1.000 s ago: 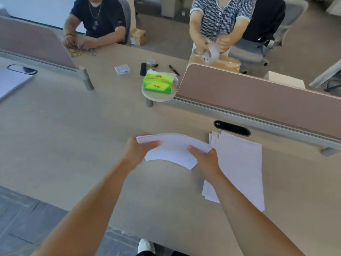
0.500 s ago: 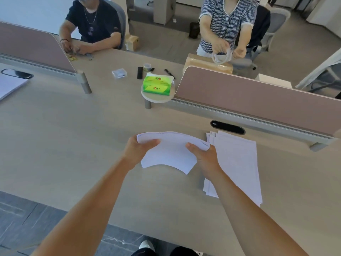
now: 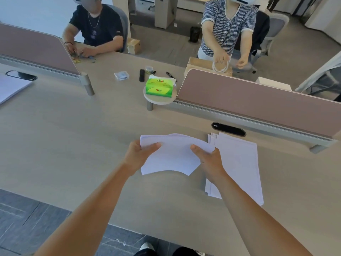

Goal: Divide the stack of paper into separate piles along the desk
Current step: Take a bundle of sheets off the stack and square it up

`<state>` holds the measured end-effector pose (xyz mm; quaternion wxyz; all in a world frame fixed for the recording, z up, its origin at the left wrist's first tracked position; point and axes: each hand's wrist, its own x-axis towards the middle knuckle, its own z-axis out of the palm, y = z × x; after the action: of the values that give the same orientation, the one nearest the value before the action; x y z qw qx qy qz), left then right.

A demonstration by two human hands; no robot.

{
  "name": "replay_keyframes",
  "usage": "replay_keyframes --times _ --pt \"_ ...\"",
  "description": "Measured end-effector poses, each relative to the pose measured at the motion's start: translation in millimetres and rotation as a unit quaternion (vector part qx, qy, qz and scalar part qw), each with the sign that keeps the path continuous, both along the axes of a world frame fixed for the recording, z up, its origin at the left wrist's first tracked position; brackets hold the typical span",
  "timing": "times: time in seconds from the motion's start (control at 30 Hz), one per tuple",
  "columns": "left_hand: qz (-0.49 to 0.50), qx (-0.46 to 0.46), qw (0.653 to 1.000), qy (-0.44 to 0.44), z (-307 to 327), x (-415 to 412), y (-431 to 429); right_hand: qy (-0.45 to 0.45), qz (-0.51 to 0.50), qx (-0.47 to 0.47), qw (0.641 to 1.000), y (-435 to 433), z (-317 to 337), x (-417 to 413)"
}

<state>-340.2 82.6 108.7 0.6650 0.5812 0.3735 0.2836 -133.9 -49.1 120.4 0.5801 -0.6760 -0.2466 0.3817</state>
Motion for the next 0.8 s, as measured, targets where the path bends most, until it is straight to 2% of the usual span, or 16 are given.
replay_keyframes --times 0.2,0.33,0.43,0.67,0.73,0.8 --pt "-0.035 0.015 0.999 0.002 -8 -12 7 0.014 0.036 0.000 0.999 -3 -2 4" --pt "0.013 -0.011 1.000 0.001 -15 -8 -4 0.011 0.024 -0.018 0.999 -7 -8 -1" --pt "0.046 -0.006 0.999 -0.013 -11 -1 -10 0.006 0.004 0.002 1.000 -6 -3 -3" --pt "0.027 -0.020 0.999 -0.007 -24 -6 -2 0.006 0.001 -0.022 1.000 -12 -1 6" --pt "0.027 -0.029 0.999 -0.006 -29 -5 -2 -0.009 -0.004 -0.012 1.000 -15 3 9" --pt "0.033 -0.037 0.999 -0.002 -30 -2 -4 -0.067 0.000 -0.015 0.998 -16 9 11"
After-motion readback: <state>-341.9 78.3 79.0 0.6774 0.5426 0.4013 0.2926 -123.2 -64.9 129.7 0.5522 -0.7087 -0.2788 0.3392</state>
